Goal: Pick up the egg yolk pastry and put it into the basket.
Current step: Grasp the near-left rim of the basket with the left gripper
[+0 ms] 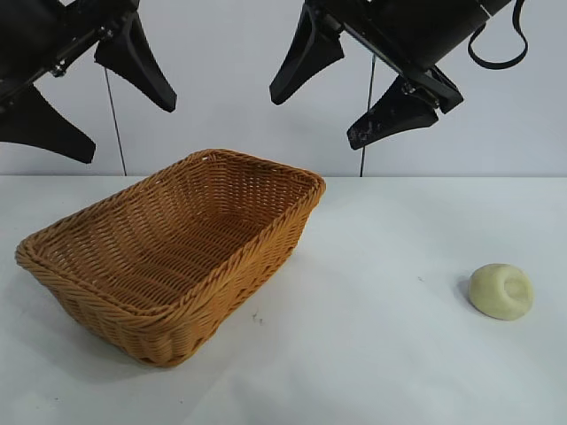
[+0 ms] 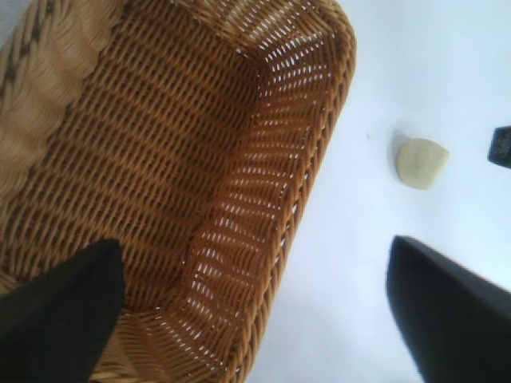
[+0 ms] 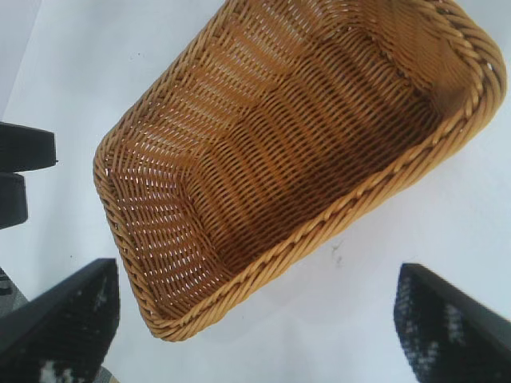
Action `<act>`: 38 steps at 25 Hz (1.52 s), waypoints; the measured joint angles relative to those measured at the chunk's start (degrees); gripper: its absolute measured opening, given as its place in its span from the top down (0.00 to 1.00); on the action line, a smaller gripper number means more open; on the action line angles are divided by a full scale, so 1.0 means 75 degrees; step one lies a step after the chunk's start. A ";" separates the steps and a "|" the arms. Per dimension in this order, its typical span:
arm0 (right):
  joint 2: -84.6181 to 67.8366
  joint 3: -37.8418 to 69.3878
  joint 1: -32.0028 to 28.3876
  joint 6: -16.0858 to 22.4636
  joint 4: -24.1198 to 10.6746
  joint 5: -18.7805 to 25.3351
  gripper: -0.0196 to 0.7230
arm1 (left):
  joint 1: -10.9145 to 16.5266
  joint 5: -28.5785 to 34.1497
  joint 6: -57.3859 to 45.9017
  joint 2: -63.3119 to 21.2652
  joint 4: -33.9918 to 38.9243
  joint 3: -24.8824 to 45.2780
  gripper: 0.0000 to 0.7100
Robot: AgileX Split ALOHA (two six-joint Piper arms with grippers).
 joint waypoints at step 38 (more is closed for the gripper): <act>0.0000 -0.0008 0.0000 0.0000 0.0000 0.0041 0.11 | -0.0855 -0.1003 -0.9407 -0.0029 0.4727 0.1810 0.03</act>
